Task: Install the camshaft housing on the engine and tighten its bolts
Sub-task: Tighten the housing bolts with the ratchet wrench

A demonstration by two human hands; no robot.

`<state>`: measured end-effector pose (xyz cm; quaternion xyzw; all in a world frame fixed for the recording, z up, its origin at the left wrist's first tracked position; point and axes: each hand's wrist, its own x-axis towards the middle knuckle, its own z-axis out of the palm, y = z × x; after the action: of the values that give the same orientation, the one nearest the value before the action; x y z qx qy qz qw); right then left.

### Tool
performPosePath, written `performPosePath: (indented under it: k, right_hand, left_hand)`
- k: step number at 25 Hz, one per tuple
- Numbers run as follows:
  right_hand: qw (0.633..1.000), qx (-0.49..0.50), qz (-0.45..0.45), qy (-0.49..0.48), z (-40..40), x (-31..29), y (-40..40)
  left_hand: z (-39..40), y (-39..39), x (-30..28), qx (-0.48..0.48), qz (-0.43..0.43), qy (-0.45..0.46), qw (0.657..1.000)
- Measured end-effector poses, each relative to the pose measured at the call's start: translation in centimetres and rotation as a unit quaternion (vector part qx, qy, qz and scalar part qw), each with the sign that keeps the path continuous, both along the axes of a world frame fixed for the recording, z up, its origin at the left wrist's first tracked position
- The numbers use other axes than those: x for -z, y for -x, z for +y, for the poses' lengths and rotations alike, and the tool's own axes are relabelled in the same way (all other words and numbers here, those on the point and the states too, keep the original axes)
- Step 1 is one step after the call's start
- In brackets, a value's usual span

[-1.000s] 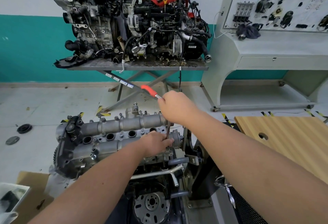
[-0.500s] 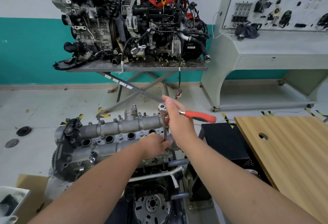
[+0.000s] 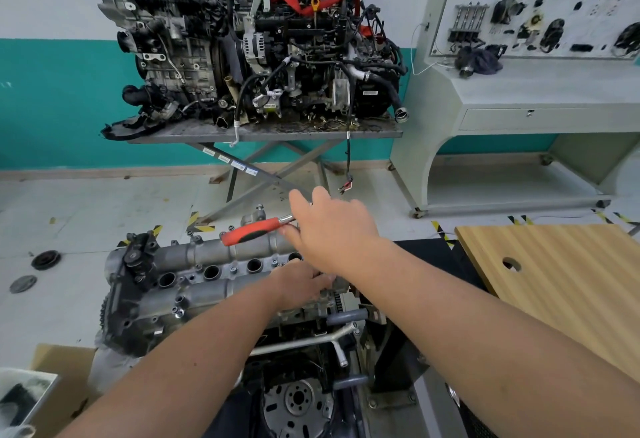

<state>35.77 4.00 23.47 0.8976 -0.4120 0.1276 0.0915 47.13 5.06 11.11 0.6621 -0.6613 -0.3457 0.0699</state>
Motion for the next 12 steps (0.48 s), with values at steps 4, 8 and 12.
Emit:
performPosePath:
  k: [4,8,12]
  right_hand:
    - [0.995,-0.06,0.075,-0.025,-1.1,-1.8,1.5]
    - [0.992,0.021,-0.024,-0.118,-1.7,-1.9,0.9]
    - [0.642,0.071,-0.482,-0.592,-1.3,-1.6,0.8]
  left_hand:
    - [0.0,0.2,-0.2,-0.011,-0.015,0.003,1.0]
    - [0.1,0.2,0.0,-0.018,-0.027,0.003,0.999]
    - [0.2,0.1,-0.2,-0.009,-0.018,0.013,1.0]
